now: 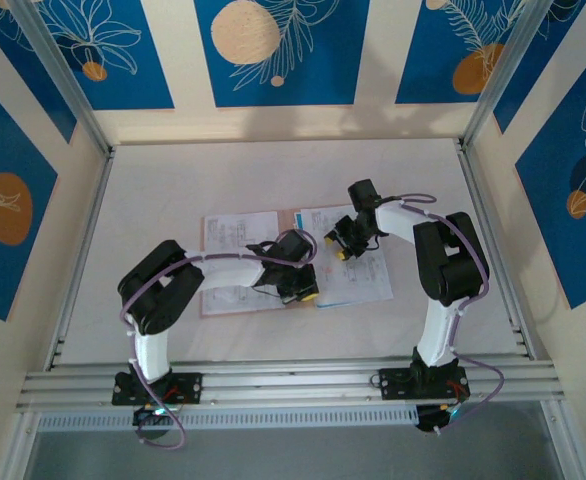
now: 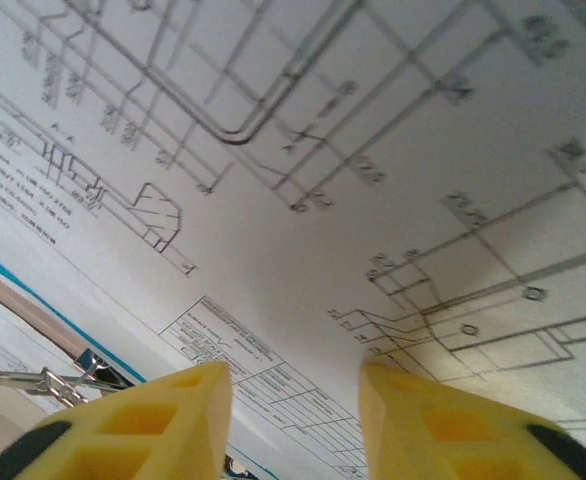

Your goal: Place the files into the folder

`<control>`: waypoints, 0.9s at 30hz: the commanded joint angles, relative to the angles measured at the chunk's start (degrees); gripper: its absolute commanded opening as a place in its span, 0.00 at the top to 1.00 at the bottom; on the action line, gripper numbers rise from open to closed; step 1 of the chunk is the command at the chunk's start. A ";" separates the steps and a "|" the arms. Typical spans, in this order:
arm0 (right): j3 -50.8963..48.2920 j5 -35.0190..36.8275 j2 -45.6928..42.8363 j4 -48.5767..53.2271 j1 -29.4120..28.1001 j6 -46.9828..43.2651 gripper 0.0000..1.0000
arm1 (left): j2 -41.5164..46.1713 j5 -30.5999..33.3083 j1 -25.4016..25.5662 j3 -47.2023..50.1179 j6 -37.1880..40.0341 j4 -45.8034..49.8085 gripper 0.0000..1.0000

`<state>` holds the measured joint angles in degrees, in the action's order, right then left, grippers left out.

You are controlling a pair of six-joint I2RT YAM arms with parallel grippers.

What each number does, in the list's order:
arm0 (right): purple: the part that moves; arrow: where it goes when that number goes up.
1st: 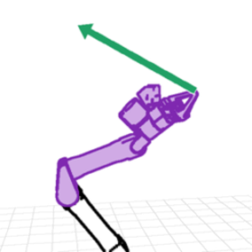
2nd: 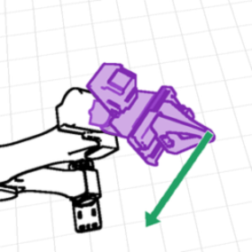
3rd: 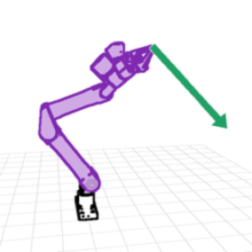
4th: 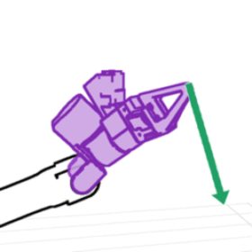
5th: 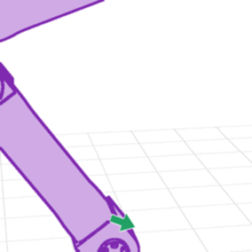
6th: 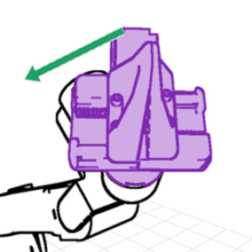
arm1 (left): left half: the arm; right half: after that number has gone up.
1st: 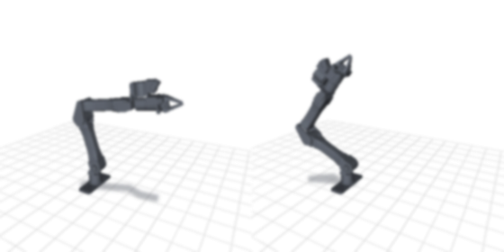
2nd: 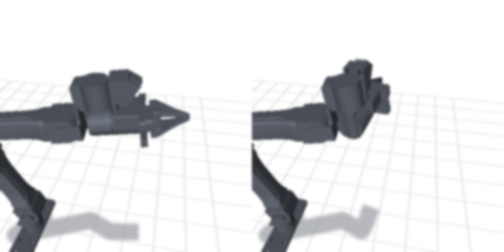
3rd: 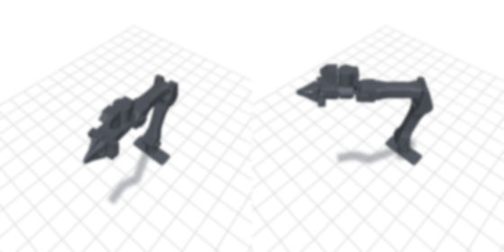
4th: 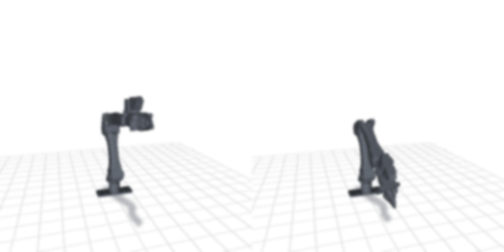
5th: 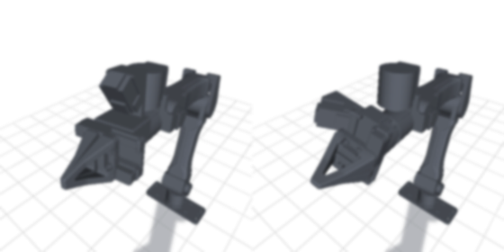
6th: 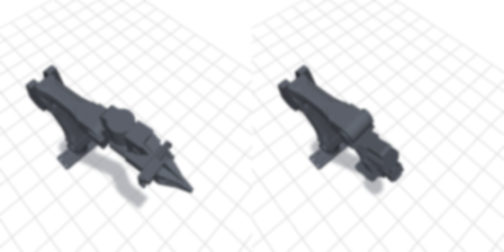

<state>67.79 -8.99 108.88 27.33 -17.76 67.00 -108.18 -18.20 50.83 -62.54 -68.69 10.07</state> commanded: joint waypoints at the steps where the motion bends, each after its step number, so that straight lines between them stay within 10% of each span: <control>1: 3.35 0.07 -1.91 3.98 -1.03 -3.00 0.52 | 0.59 -0.71 0.41 0.53 -0.94 -0.15 1.00; 8: 10.43 4.33 -7.44 10.64 -1.68 -7.86 0.33 | 2.49 -2.81 -0.38 4.34 -4.43 -5.57 1.00; 27: -0.40 1.26 -11.36 8.63 0.83 -8.62 0.41 | 6.07 -1.67 -2.05 8.30 -5.83 -7.32 1.00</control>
<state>68.64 -5.80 97.93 35.53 -17.28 58.94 -103.61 -20.10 49.45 -55.22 -73.65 3.33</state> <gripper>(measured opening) 0.600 0.048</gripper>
